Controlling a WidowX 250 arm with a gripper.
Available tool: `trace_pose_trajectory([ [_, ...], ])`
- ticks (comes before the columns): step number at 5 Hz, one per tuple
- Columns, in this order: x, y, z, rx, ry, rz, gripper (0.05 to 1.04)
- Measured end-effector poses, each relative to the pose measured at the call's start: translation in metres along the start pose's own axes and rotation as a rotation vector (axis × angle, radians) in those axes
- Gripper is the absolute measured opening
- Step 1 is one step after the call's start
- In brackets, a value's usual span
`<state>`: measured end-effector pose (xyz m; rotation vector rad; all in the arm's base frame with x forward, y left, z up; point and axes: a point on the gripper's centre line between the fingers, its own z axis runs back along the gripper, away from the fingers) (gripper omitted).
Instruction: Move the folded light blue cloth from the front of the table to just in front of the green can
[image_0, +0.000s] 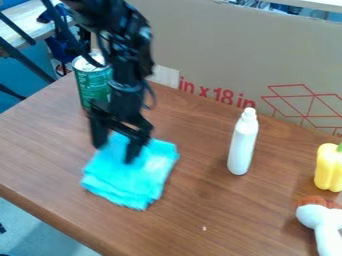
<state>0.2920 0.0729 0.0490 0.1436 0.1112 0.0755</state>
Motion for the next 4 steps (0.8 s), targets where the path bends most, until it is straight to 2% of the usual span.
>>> trace_pose_trajectory([
  [1, 0.005, 0.046, 0.005, -0.005, 0.051, 0.058, 1.001],
  [2, 0.004, 0.095, -0.009, -0.038, 0.134, 0.138, 1.001],
  [3, 0.003, 0.102, -0.008, -0.064, 0.14, 0.148, 1.001],
  [4, 0.013, 0.079, 0.009, -0.11, 0.085, 0.066, 1.001],
])
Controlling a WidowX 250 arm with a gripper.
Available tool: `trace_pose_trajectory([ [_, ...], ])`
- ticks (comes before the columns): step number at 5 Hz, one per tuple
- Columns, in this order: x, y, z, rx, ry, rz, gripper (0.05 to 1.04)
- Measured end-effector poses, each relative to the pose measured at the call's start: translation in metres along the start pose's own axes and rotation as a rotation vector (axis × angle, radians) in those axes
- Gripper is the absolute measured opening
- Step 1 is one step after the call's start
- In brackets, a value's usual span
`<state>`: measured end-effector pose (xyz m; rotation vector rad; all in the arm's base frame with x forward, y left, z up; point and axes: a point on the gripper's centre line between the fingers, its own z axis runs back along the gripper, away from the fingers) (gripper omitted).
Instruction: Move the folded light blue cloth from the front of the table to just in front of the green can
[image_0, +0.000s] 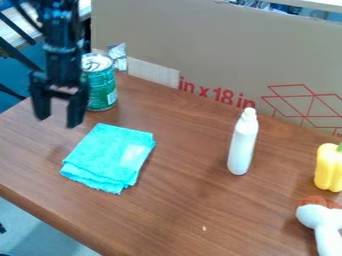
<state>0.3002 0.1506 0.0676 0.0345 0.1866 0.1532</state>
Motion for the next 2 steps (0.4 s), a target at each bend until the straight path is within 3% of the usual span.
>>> trace_pose_trajectory([
  [1, -0.014, -0.032, 0.051, 0.033, -0.132, -0.135, 1.001],
  [2, -0.04, -0.063, 0.075, -0.013, -0.215, -0.273, 1.001],
])
